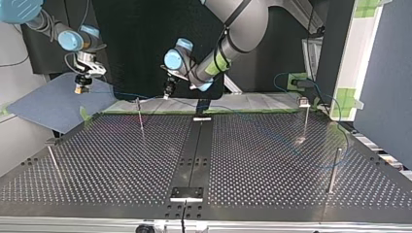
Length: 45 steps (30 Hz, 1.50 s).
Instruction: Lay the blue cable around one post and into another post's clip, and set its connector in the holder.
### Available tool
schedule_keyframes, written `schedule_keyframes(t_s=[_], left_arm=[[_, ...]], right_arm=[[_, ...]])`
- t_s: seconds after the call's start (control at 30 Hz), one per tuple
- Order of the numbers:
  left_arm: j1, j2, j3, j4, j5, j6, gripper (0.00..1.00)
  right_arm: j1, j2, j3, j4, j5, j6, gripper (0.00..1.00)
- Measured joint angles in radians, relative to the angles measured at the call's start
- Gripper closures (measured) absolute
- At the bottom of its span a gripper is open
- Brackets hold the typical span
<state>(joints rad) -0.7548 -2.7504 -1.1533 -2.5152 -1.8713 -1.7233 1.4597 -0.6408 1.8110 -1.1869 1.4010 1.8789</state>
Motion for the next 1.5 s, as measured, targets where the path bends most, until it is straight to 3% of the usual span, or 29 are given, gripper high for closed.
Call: schedule_keyframes(t_s=[0.23,0.5,0.77,1.07,1.5], left_arm=[[0.005,0.0,0.004,-0.002,0.017,-0.001,1.0],[0.003,-0.006,0.025,-0.012,0.041,-0.001,1.0],[0.008,-0.017,0.048,-0.04,0.046,-0.001,1.0],[0.011,-0.071,0.117,-0.101,0.045,0.002,1.0],[0.021,-0.075,0.154,-0.132,0.052,0.001,1.0]], right_arm=[[0.002,0.001,-0.009,0.034,-0.002,-0.001,1.0],[0.005,0.003,-0.015,0.035,-0.005,0.0,1.0],[0.005,0.005,-0.02,0.036,-0.005,0.003,1.0],[0.006,0.006,-0.027,0.043,-0.005,0.003,1.0],[0.006,0.009,-0.036,0.047,-0.005,0.004,1.0]])
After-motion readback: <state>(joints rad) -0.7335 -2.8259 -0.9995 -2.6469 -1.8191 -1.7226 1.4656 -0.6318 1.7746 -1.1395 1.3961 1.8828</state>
